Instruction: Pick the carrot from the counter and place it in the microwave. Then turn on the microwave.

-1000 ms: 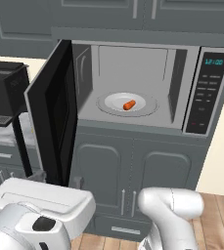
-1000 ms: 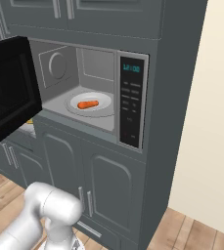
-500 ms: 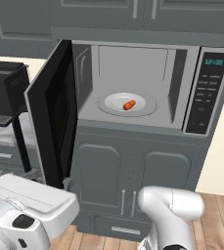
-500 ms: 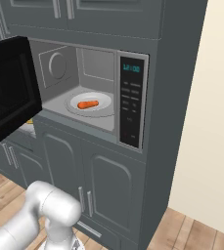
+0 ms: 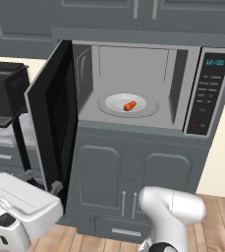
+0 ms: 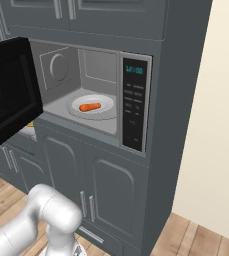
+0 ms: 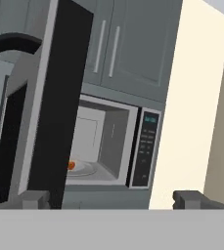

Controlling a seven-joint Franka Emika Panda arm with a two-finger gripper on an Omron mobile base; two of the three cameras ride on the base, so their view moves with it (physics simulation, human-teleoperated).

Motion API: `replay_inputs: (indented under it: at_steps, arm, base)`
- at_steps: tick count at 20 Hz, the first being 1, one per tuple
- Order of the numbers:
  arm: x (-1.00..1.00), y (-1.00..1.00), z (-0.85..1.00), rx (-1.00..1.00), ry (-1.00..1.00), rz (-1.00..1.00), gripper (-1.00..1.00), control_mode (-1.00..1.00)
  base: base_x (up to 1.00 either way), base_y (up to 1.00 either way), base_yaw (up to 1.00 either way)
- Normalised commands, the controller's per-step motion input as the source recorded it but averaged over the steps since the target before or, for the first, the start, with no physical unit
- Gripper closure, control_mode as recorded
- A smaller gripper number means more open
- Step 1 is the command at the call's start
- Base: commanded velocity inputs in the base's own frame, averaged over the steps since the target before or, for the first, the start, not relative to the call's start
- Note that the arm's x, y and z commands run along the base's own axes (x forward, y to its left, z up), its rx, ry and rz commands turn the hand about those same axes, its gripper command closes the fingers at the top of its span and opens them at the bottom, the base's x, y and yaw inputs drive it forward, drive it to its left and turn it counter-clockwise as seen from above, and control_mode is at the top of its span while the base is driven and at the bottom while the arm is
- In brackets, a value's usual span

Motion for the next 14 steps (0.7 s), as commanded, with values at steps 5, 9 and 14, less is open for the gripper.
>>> replay_inputs:
  at_steps: [5, 9, 14]
  arm:
    - [0.24, 0.14, -0.14, 0.0, 0.0, -0.08, -1.0, -1.0]
    - [0.23, 0.14, -0.13, 0.0, 0.0, -0.07, -1.0, -1.0]
    - [0.25, 0.23, -0.26, 0.0, 0.01, -0.06, 1.0, -1.0]
  base:
    - [0.0, 0.0, 0.0]
    - [0.0, 0.0, 0.0]
    - [0.0, 0.0, 0.0]
